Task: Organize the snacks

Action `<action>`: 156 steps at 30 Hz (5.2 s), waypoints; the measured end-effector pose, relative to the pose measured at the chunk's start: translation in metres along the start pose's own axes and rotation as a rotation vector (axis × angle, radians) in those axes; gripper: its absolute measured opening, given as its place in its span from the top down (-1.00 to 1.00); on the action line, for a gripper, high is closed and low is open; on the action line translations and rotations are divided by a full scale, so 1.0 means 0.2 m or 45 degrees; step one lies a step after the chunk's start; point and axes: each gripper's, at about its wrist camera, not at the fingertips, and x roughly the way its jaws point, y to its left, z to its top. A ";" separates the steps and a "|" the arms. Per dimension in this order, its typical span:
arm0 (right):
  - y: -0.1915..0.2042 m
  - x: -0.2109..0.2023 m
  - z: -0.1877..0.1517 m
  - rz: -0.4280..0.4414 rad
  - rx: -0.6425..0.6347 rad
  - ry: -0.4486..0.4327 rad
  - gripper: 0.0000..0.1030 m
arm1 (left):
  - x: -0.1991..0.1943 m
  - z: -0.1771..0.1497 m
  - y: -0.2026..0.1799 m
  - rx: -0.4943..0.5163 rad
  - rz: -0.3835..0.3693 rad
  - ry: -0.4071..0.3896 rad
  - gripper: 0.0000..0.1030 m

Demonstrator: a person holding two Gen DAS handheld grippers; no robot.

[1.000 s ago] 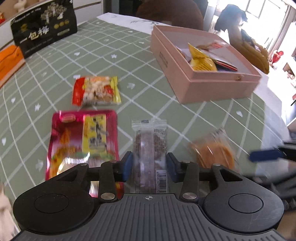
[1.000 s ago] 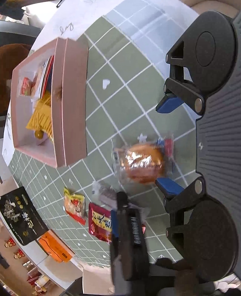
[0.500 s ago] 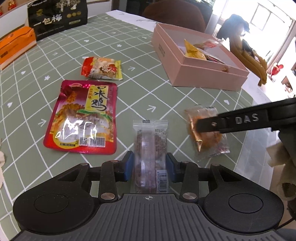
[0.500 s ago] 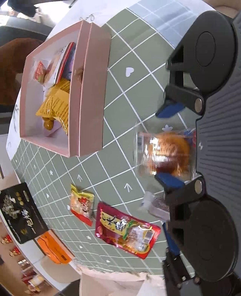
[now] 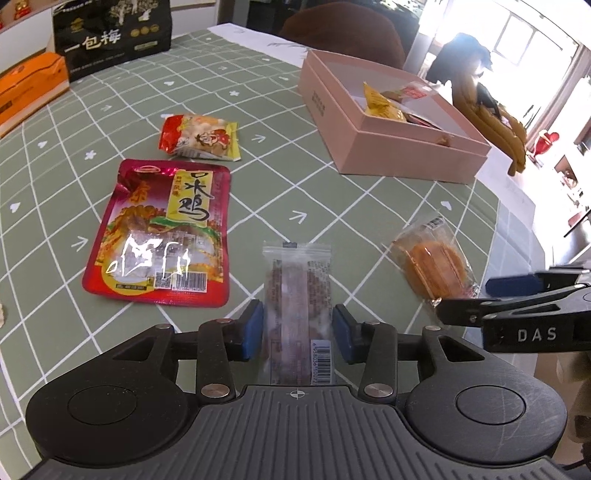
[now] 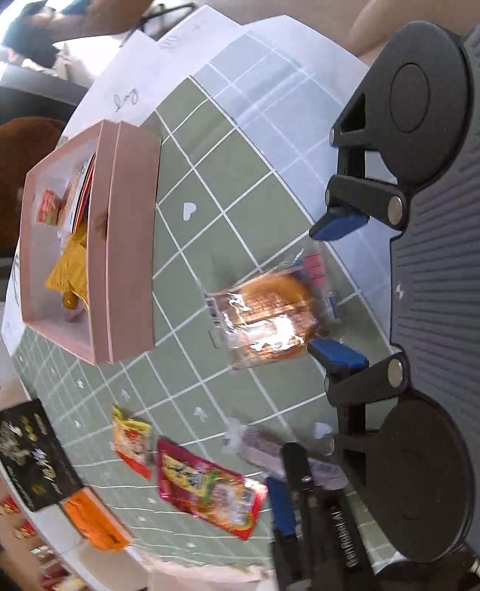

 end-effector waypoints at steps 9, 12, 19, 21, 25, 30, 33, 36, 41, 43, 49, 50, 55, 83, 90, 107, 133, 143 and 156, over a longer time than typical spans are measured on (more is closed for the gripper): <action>0.11 0.08 0.06 -0.065 -0.147 -0.022 -0.22 | -0.01 -0.02 -0.02 0.026 0.008 -0.015 0.11; 0.09 0.05 0.05 -0.032 -0.099 -0.022 -0.16 | -0.01 -0.02 -0.01 0.018 0.008 -0.022 0.11; -0.01 -0.06 0.00 0.024 -0.026 -0.041 -0.05 | -0.01 -0.03 -0.03 0.008 0.037 -0.038 0.15; -0.04 -0.10 0.01 0.025 -0.021 -0.060 -0.02 | -0.02 -0.05 -0.02 -0.035 0.025 -0.067 0.22; -0.08 -0.20 0.04 0.044 -0.008 -0.128 0.06 | -0.03 -0.08 -0.04 -0.039 0.044 -0.100 0.34; -0.15 -0.29 0.10 0.120 0.020 -0.164 0.77 | -0.05 0.02 -0.13 0.023 0.034 -0.115 0.81; -0.16 -0.29 0.13 0.102 -0.051 -0.155 0.50 | -0.04 0.05 -0.16 0.019 0.041 -0.084 0.81; -0.16 -0.23 0.10 0.075 -0.131 -0.094 -0.49 | -0.02 0.02 -0.15 -0.003 0.034 -0.034 0.80; -0.12 -0.11 -0.02 0.043 -0.172 -0.024 -0.54 | 0.01 0.00 -0.10 -0.134 -0.115 0.021 0.75; -0.10 -0.06 -0.05 0.004 -0.205 -0.006 -0.54 | -0.03 0.01 -0.15 -0.055 -0.111 -0.033 0.67; -0.16 0.00 -0.07 0.023 -0.116 0.004 -0.63 | -0.01 -0.01 -0.44 0.424 -0.046 0.001 0.56; -0.18 0.01 -0.07 0.023 -0.090 -0.002 -0.64 | 0.01 -0.02 -0.47 0.477 -0.013 0.011 0.55; -0.24 0.00 -0.04 -0.018 -0.018 0.001 -0.64 | 0.06 -0.03 -0.50 0.534 0.097 0.012 0.51; -0.24 -0.13 -0.04 -0.015 -0.121 -0.087 -0.64 | 0.06 -0.02 -0.26 0.298 0.072 0.008 0.17; -0.16 -0.07 -0.03 0.030 -0.272 -0.044 -0.64 | 0.03 -0.03 -0.21 0.209 0.028 0.020 0.17; -0.26 -0.13 -0.01 0.122 -0.051 0.000 -0.10 | 0.03 -0.03 -0.22 0.168 0.047 -0.012 0.18; -0.65 -0.21 1.00 0.055 0.071 -0.339 -0.45 | 0.22 0.89 -0.06 -0.148 -0.204 -0.189 0.16; 0.02 -0.07 1.06 0.275 -0.099 -0.229 -0.59 | -0.10 0.46 0.52 -0.274 0.184 -0.211 0.15; 0.79 0.61 1.04 0.162 -0.031 0.147 -0.55 | -0.10 0.26 0.73 -0.342 0.006 -0.186 0.16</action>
